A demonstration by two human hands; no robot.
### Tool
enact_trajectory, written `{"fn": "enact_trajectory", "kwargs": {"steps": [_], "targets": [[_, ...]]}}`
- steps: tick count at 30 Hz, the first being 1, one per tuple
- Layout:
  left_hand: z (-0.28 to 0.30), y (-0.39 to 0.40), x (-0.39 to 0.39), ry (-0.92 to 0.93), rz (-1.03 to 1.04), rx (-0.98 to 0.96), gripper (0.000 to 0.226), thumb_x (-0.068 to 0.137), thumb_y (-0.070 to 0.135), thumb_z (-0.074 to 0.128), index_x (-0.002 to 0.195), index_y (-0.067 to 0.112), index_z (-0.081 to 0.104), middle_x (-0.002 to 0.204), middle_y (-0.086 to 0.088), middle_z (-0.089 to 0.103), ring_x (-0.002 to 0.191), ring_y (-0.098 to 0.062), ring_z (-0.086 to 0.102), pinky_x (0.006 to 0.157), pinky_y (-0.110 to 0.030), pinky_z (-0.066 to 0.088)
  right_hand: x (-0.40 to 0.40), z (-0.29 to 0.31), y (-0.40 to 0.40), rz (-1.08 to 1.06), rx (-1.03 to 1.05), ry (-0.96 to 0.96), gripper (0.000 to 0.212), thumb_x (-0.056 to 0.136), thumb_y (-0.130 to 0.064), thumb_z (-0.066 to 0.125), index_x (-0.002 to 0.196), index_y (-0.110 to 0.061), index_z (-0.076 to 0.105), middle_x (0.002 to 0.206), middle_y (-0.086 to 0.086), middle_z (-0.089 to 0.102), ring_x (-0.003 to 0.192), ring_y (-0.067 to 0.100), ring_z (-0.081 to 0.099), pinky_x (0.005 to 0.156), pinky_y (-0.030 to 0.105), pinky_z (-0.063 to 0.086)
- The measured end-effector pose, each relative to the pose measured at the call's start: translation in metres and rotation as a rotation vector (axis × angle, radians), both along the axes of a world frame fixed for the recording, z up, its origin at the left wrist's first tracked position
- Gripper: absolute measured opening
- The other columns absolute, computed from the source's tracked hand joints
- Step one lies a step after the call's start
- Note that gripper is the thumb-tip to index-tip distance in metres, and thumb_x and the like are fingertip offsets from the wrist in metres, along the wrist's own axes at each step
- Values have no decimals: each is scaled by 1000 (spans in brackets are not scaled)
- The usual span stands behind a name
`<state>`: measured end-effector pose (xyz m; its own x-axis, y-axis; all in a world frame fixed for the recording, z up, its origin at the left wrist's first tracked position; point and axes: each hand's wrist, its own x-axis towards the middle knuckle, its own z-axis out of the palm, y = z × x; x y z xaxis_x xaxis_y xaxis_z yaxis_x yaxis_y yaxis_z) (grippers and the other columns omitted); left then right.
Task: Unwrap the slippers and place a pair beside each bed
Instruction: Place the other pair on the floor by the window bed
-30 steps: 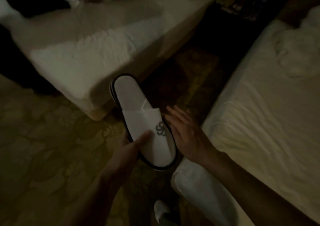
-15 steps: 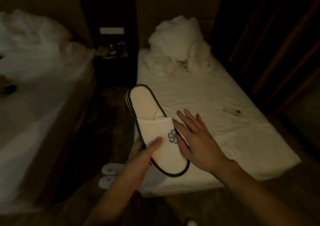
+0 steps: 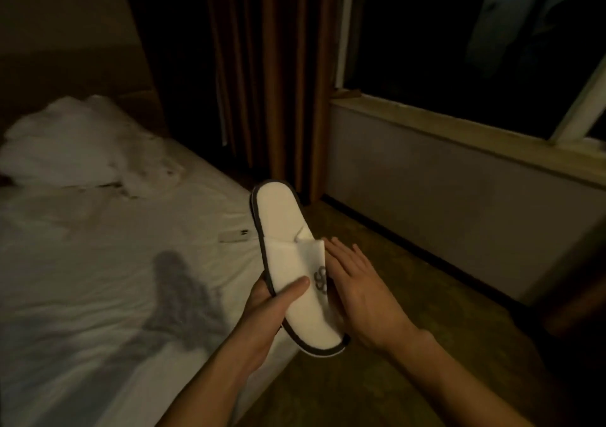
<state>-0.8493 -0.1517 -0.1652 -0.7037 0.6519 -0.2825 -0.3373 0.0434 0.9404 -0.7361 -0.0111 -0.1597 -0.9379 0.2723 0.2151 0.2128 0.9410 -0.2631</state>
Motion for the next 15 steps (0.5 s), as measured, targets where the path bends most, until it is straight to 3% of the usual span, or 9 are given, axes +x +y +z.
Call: {"fn": "enact_trajectory", "kwargs": {"steps": [3, 7, 11, 15], "targets": [[-4, 83, 23, -38, -48, -3, 29, 84, 14, 75, 106, 32, 68, 105, 5, 77, 99, -18, 72, 85, -39, 59, 29, 0, 72, -65, -17, -9, 73, 101, -39, 52, 161, -22, 13, 170, -1, 12, 151, 9, -1, 125, 36, -3], [-7, 173, 29, -69, -69, -9, 27, 85, 10, 73, 104, 29, 67, 105, 1, 76, 96, -20, 71, 74, -34, 58, 43, -4, 152, -132, -79, -21, 71, 101, -42, 49, 162, -24, 17, 169, -1, 20, 155, 15, 16, 127, 36, 6], [-16, 248, 7, -39, -30, -30, 42, 82, 11, 76, 117, 30, 65, 110, 0, 73, 99, -24, 69, 81, -39, 56, 25, -9, 222, -151, -141, 21, 64, 99, -41, 47, 159, -27, 27, 163, -1, 35, 148, 15, 33, 124, 40, 28], [-29, 322, -45, -46, -59, -79, 38, 80, 16, 79, 110, 35, 64, 110, 3, 71, 99, -24, 66, 83, -42, 54, -19, -13, 298, -164, -161, 37, 58, 99, -44, 48, 154, -27, 38, 156, -3, 43, 139, 13, 41, 116, 37, 39]]}}
